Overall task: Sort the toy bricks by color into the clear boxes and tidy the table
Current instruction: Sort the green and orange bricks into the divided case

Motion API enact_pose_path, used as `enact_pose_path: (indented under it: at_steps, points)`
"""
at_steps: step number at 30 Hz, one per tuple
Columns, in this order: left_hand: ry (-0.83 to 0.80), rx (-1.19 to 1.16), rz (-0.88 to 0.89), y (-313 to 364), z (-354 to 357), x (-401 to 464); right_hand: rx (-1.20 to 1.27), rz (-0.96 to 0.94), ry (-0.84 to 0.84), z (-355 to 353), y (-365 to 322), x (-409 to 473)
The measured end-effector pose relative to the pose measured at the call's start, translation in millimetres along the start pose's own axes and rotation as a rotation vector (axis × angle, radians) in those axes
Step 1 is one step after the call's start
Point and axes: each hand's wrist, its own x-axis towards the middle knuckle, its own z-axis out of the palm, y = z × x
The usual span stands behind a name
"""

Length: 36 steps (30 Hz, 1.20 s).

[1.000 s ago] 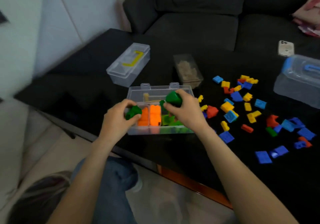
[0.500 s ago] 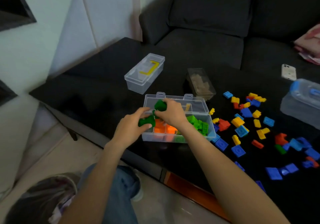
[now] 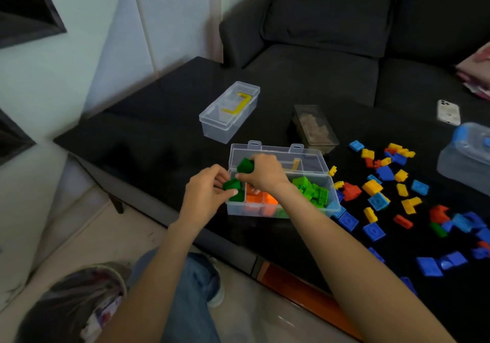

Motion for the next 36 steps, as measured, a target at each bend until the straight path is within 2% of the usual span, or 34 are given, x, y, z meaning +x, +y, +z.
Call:
enact_pose_path:
  at_steps: [6,10,15,19,24,26,30,33,36]
  points:
    - [0.023,0.131,0.144,-7.5,13.3,-8.9,-0.061,-0.055,-0.101,-5.9,-1.3,-2.7]
    - [0.057,-0.007,0.080,-11.9,8.2,-10.1,-0.243,-0.206,-0.113,-9.2,-4.1,-3.8]
    - [0.117,-0.006,0.035,-22.5,10.2,-13.5,-0.411,-0.305,-0.063,-3.1,-9.4,-2.8]
    - [0.059,0.077,0.121,-19.6,15.4,-7.6,-0.357,-0.297,0.008,-7.5,-5.9,-4.4]
    - [-0.012,0.236,0.103,-17.1,19.7,7.3,-0.021,-0.216,0.137,-17.0,7.0,-16.9]
    - [-0.031,0.242,0.092,-15.7,17.6,17.8,-0.008,-0.216,0.144,-11.2,10.9,-23.7]
    - [-0.027,0.113,0.065,-16.1,8.5,29.6,-0.022,-0.226,0.223,6.1,13.4,-29.0]
    - [-0.044,0.202,0.173,-26.9,6.4,24.1,-0.034,-0.220,0.255,12.5,13.6,-29.5]
    - [-0.058,0.316,0.231,-34.5,11.1,18.8,-0.087,-0.259,0.217,26.6,11.5,-34.2]
